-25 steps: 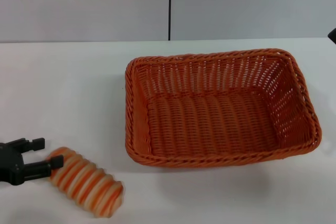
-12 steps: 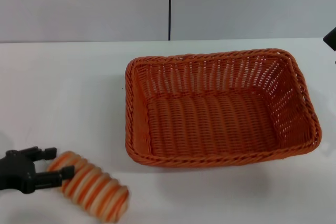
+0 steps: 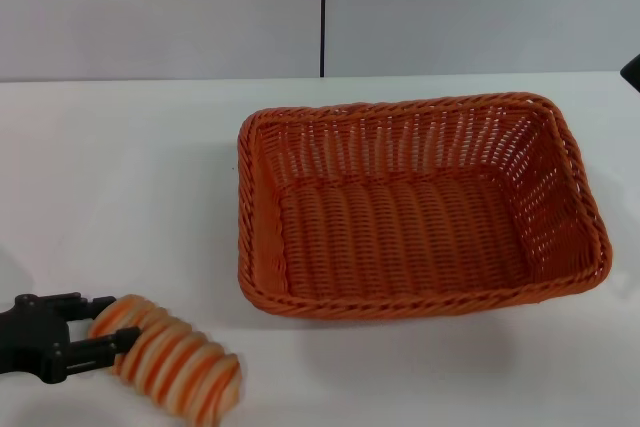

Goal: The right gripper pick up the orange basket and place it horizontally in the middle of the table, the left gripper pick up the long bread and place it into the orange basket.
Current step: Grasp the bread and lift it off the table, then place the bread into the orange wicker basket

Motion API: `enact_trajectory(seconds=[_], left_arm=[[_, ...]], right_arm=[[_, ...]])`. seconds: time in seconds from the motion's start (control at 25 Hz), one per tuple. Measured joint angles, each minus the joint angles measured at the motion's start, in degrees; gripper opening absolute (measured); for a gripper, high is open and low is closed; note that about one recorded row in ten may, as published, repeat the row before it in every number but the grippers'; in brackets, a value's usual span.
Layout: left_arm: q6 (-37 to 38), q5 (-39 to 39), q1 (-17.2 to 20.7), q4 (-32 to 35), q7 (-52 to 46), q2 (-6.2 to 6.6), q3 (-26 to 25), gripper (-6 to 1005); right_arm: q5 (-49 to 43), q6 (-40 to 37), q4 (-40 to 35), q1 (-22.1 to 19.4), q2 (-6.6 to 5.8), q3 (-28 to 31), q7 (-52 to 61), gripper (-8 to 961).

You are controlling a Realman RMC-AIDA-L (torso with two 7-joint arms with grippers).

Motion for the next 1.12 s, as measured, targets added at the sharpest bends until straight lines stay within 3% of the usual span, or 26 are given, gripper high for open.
enact_trajectory(seconds=[0.08,0.36,0.6,0.84,1.12], left_arm=[[-0.01,-0.15,0.16,0.08,0.37,0.02,-0.36,598],[2.87,-0.27,-0.35,0.86,0.97,0.22,-5.84,567],[9.34,-0.85,-1.81,2.21,1.13,0.73,-13.50,527],[12.75,-2.28,-1.99,4.47,0.41,0.98,-16.58,446],[16.90,-10.18,-2.05,4.86,-4.41,1.83,-17.90,389]], right_arm=[[0.05,0.01,0.09,0.05,0.00,0.00,0.00,553],[0.12,0.01,0.18,0.35,0.00,0.07,0.00,553],[0.20,-0.02,0.20,0.62,0.00,0.29,0.00,553],[0.22,0.00,0.39,0.65,0.00,0.29,0.00,553],[0.23,0.16,0.78,0.63,0.00,0.07,0.00,553]])
